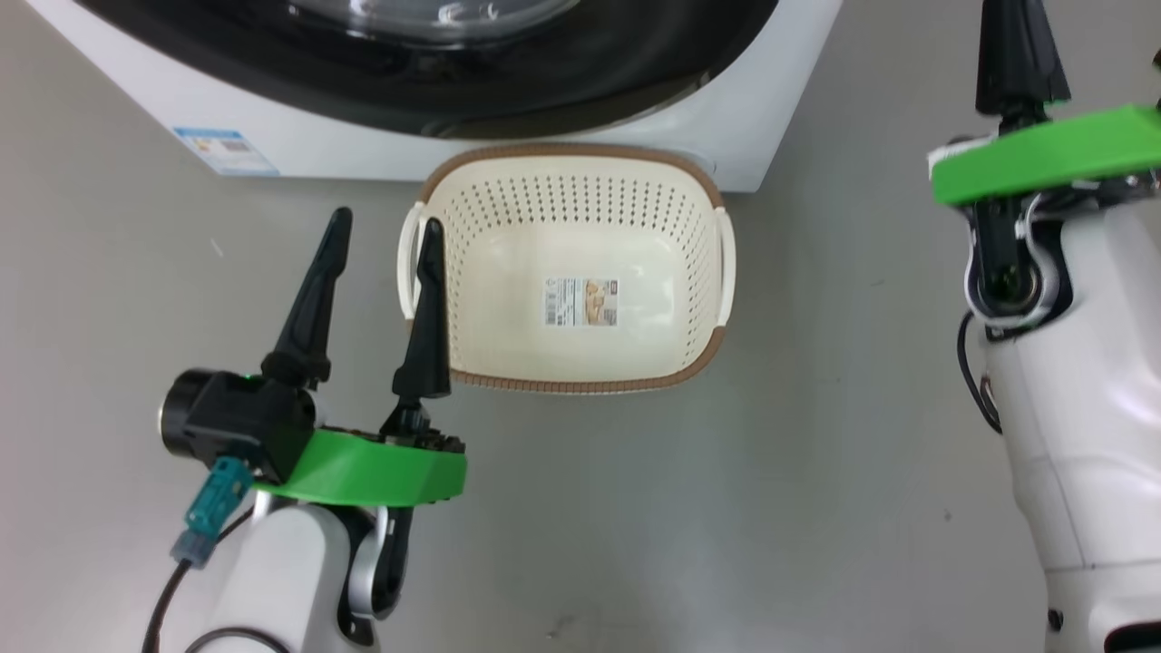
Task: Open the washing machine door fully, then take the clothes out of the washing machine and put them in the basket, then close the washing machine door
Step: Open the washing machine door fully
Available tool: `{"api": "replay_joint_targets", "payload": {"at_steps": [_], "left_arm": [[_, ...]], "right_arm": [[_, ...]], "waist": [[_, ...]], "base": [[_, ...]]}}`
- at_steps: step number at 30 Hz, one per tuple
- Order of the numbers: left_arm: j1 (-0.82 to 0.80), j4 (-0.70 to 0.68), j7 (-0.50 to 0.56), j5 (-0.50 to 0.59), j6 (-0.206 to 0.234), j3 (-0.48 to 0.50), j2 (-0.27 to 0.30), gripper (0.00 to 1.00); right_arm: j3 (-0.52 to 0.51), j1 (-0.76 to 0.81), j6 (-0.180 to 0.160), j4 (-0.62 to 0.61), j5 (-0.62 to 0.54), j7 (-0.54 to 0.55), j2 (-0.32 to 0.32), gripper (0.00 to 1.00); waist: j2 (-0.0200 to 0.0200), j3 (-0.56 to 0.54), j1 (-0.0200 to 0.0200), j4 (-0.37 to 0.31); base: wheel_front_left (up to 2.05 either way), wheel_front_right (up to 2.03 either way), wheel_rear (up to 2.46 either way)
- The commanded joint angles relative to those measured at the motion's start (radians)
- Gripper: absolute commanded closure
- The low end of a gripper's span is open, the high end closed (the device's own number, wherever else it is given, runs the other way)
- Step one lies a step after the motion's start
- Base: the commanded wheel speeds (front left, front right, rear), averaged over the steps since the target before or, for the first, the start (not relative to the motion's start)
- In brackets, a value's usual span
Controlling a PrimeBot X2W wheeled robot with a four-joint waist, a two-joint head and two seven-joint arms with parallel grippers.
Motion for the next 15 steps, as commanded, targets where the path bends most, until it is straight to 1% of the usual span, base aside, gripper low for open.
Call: {"api": "replay_joint_targets", "payload": {"at_steps": [1, 4, 8, 9, 12, 13, 15], "left_arm": [[-0.024, -0.039, -0.007, 0.01, 0.004, 0.023, 0.018, 0.0], [-0.028, -0.065, -0.007, 0.01, 0.006, 0.017, 0.018, 0.0], [-0.035, -0.082, -0.007, 0.017, 0.006, 0.017, 0.018, 0.0], [-0.039, -0.081, -0.007, 0.02, 0.005, 0.02, 0.018, 0.0], [-0.038, -0.08, -0.007, 0.017, 0.006, 0.019, 0.018, 0.0], [-0.038, -0.08, -0.007, 0.017, 0.006, 0.019, 0.018, 0.0], [-0.036, -0.08, -0.007, 0.017, 0.007, 0.013, 0.018, 0.0]], "right_arm": [[0.025, -0.035, 0.001, -0.01, 0.044, -0.006, 0.011, 1.0], [0.045, -0.09, 0.001, 0.021, 0.146, 0.013, 0.011, 1.0], [0.051, -0.155, 0.001, 0.042, 0.288, 0.067, 0.011, 1.0], [0.046, -0.182, 0.001, 0.058, 0.358, 0.106, 0.011, 1.0], [0.036, -0.221, 0.001, 0.084, 0.45, 0.164, 0.011, 1.0], [0.036, -0.221, 0.001, 0.084, 0.45, 0.164, 0.011, 1.0], [0.031, -0.246, 0.001, 0.103, 0.502, 0.211, 0.011, 1.0]], "waist": [[0.0, 0.031, 0.0, 0.016], [0.0, 0.055, 0.0, 0.022], [0.0, 0.084, 0.0, 0.031], [0.0, 0.095, 0.0, 0.036], [0.0, 0.109, 0.0, 0.042], [0.0, 0.109, 0.0, 0.042], [0.0, 0.115, 0.0, 0.045]], "base": [[0.0, 0.0, 0.0], [0.0, 0.0, 0.0], [0.0, 0.0, 0.0], [0.0, 0.0, 0.0], [0.0, 0.0, 0.0], [0.0, 0.0, 0.0], [0.0, 0.0, 0.0]]}}
